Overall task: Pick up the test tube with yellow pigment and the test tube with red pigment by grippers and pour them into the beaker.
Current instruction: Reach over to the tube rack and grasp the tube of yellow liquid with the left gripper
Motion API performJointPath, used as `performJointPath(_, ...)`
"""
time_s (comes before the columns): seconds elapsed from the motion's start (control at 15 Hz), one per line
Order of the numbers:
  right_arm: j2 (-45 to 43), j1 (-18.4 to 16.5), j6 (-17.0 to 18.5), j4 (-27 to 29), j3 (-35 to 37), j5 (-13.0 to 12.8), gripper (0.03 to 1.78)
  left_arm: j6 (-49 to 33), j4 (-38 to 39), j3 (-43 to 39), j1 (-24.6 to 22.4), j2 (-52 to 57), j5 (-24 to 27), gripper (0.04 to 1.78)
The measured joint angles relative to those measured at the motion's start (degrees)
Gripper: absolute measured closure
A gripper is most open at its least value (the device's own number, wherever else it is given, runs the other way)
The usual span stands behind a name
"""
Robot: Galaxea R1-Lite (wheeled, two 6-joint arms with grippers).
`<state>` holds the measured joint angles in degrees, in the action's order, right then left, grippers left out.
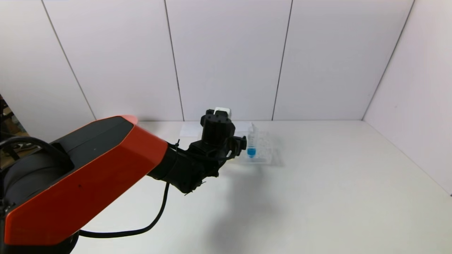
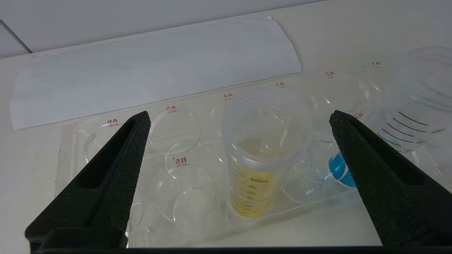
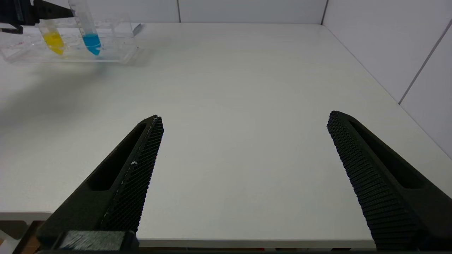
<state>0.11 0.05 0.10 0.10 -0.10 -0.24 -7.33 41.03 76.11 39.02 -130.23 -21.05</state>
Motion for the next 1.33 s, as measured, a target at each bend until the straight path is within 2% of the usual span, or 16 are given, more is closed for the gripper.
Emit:
performJointPath(0.27, 0.0, 0.0, 0.0, 0.0, 0.0, 0.0, 0.11, 0.1, 2.0, 0.0, 0.1, -0.7, 0.1, 0.06)
performJointPath(0.4, 0.0, 0.0, 0.0, 0.0, 0.0, 0.0, 0.11, 0.1, 2.0, 0.0, 0.1, -0.8, 0.2, 0.15)
performJointPath(0.6, 0.0, 0.0, 0.0, 0.0, 0.0, 0.0, 0.11, 0.2, 1.9, 0.0, 0.1, -1.0, 0.2, 0.5)
performJointPath(0.87, 0.0, 0.0, 0.0, 0.0, 0.0, 0.0, 0.11, 0.2, 1.9, 0.0, 0.2, -1.0, 0.2, 1.23)
performJointPath(0.93, 0.0, 0.0, 0.0, 0.0, 0.0, 0.0, 0.11, 0.2, 2.0, 0.0, 0.2, -1.0, 0.2, 1.33)
performJointPath(1.33, 0.0, 0.0, 0.0, 0.0, 0.0, 0.0, 0.11, 0.5, 2.3, -0.1, 0.2, -1.0, 0.3, 1.35)
